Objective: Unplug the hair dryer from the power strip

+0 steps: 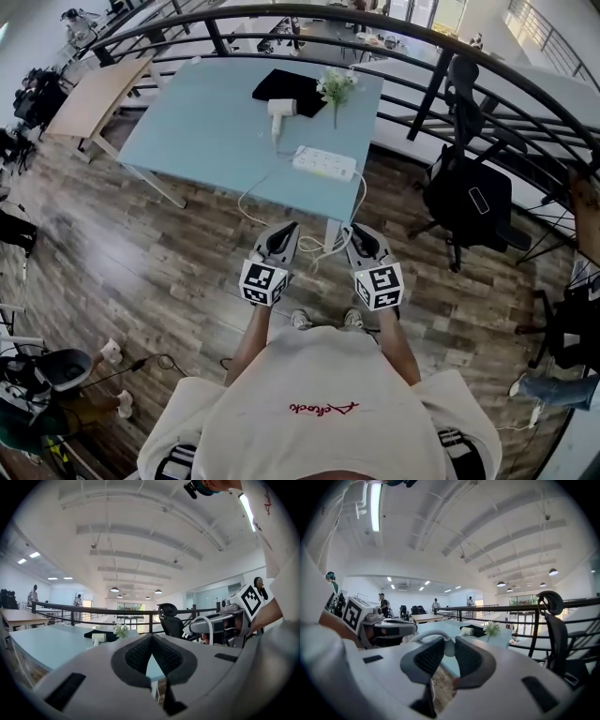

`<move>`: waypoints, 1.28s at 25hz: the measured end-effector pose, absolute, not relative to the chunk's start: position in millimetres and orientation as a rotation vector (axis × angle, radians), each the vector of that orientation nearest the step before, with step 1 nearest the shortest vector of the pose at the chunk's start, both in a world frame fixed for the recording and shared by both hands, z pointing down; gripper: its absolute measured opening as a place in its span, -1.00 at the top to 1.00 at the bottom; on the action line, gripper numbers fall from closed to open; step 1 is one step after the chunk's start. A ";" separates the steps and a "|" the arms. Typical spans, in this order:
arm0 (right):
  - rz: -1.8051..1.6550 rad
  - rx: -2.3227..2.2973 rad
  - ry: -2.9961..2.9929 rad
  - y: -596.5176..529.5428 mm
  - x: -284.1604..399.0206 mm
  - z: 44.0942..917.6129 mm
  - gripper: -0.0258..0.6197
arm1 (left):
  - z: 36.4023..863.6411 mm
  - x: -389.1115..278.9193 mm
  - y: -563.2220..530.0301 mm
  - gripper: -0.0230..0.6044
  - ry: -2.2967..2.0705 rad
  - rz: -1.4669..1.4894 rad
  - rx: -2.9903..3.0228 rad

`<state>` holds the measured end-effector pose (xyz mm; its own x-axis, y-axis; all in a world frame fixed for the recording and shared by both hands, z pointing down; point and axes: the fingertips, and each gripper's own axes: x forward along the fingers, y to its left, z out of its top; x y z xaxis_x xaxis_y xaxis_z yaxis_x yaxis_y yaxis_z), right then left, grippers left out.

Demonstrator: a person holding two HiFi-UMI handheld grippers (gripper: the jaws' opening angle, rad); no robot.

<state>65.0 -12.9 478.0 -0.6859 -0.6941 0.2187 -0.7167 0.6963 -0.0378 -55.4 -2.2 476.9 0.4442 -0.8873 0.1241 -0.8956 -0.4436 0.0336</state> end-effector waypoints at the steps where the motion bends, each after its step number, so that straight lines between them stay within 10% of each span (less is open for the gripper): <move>1: 0.177 1.134 -2.719 -12.8 68.7 477.5 0.66 | 475.8 -51.5 -2.2 0.90 -1.609 0.130 2.585; 32: 0.161 1.047 -2.749 -27.4 90.0 478.8 0.66 | 476.0 -18.0 -11.0 0.90 -1.647 0.149 2.567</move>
